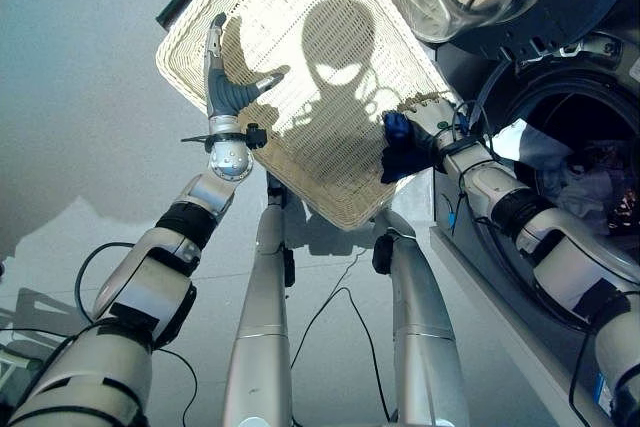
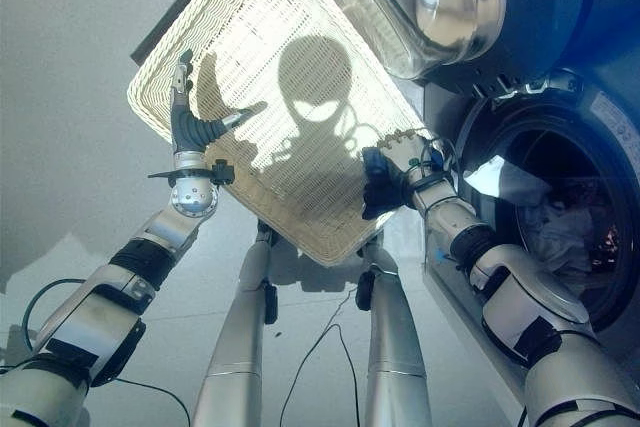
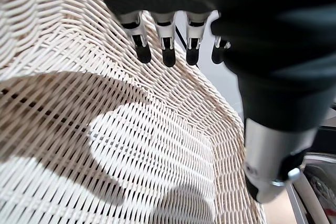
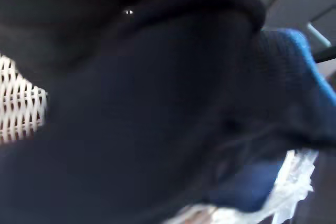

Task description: Put the clothes into the washing machine.

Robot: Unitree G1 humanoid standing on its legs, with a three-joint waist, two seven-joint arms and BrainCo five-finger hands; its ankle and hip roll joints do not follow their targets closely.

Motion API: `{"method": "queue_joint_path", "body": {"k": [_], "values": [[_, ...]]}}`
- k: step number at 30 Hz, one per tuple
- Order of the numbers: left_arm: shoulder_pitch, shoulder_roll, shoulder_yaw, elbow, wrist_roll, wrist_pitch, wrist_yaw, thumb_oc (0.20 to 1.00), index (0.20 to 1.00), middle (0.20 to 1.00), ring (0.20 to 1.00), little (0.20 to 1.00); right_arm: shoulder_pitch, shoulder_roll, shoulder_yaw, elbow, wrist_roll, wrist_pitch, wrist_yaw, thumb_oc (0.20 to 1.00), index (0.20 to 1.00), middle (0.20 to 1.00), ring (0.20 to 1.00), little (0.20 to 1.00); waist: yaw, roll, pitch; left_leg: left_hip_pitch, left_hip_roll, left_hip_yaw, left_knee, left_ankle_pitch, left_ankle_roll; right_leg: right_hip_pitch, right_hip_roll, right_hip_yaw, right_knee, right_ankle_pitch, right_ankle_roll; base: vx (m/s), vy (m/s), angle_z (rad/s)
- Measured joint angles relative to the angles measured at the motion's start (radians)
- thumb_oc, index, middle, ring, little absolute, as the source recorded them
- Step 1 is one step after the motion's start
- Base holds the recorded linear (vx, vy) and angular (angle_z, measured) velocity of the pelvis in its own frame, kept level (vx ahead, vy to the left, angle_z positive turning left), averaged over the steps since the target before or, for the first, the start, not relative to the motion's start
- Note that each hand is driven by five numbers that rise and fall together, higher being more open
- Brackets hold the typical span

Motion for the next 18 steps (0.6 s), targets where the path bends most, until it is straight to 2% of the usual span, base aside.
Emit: {"method": "queue_joint_path", "body": {"k": [4,7,9,11,12,14,15,16,17,18], "values": [[0.001,0.000,0.000,0.000,0.000,-0.001,0.000,1.000,1.000,1.000,1.000,1.000,0.002,0.000,-0.001,0.002,0.007,0.000,-0.010,0.200,0.200,0.200,0.200,0.200,0.000,0.000,0.000,0.000,0.000,0.000,0.000,0.000,0.000,0.000,0.000,0.000,0.000,0.000,0.000,0.00,0.000,0.00],[0.001,-0.001,0.000,0.000,0.000,-0.001,0.000,1.000,1.000,1.000,1.000,1.000,0.005,0.001,-0.009,0.001,0.087,0.002,-0.032,0.200,0.200,0.200,0.200,0.200,0.000,0.000,0.000,0.000,0.000,0.000,0.001,0.000,0.000,0.000,0.000,0.000,0.001,-0.002,0.004,0.00,0.000,0.00],[0.001,-0.004,0.000,0.000,0.000,-0.002,0.000,1.000,1.000,1.000,1.000,1.000,0.015,0.007,-0.050,-0.007,0.251,0.000,-0.034,0.200,0.200,0.200,0.200,0.200,0.000,0.000,0.000,0.000,0.000,0.000,0.001,0.000,0.000,0.000,0.000,0.000,0.001,-0.002,0.004,0.00,0.000,0.00],[0.002,-0.004,0.001,0.000,0.000,-0.002,0.000,1.000,1.000,1.000,1.000,1.000,0.030,0.007,-0.105,-0.020,0.503,-0.019,-0.025,0.200,0.200,0.200,0.200,0.200,0.000,0.000,0.000,0.000,0.000,0.000,0.001,0.000,0.000,0.000,0.000,0.000,0.001,-0.002,0.003,0.00,0.000,0.00],[0.003,-0.004,0.002,0.000,0.000,-0.002,0.000,1.000,1.000,1.000,1.000,1.000,0.054,0.015,-0.170,-0.044,0.643,-0.026,-0.023,0.200,0.200,0.200,0.200,0.200,0.000,0.000,0.000,0.000,0.000,0.000,0.001,0.000,0.000,-0.001,0.000,0.000,0.001,-0.002,0.003,0.00,0.000,0.00],[0.003,-0.006,0.003,0.000,0.000,-0.002,-0.001,1.000,1.000,1.000,1.000,1.000,0.079,0.042,-0.257,-0.054,0.813,-0.046,-0.018,0.200,0.200,0.200,0.200,0.200,-0.003,0.000,0.000,0.000,0.000,0.000,0.000,0.000,0.000,-0.001,0.000,0.001,0.001,-0.002,0.003,0.00,0.000,0.00],[0.009,-0.006,0.005,-0.001,0.001,-0.002,-0.001,1.000,1.000,1.000,1.000,1.000,0.095,0.047,-0.268,-0.057,0.851,-0.052,-0.016,0.200,0.200,0.200,0.200,0.200,-0.003,0.000,0.000,0.000,0.000,0.001,0.001,0.000,0.000,-0.002,0.001,0.001,0.002,-0.003,0.004,0.00,0.036,-0.01],[0.023,-0.013,0.032,-0.024,0.005,-0.002,-0.005,1.000,1.000,1.000,1.000,1.000,0.163,0.054,-0.365,-0.141,1.019,-0.083,0.011,0.200,0.200,0.200,0.200,0.200,-0.003,0.000,0.000,-0.001,0.000,0.002,0.001,-0.001,-0.001,-0.005,0.001,0.003,0.004,-0.004,0.003,0.00,0.000,0.00],[0.037,-0.013,0.044,-0.033,0.008,-0.002,-0.005,1.000,1.000,1.000,1.000,1.000,0.194,0.061,-0.390,-0.184,1.119,-0.126,0.023,0.200,0.200,0.200,0.200,0.200,-0.005,0.000,0.000,-0.001,0.000,0.004,0.001,-0.001,-0.001,-0.007,0.000,0.004,0.006,-0.004,0.003,0.00,0.000,0.00],[0.042,-0.013,0.045,-0.033,0.010,-0.002,-0.005,1.000,1.000,1.000,1.000,1.000,0.206,0.062,-0.392,-0.197,1.161,-0.142,0.030,0.200,0.200,0.200,0.200,0.200,-0.006,0.000,0.000,-0.001,0.000,0.006,0.001,-0.001,-0.001,-0.008,0.001,0.006,0.006,-0.004,0.003,0.00,0.028,-0.04]]}}
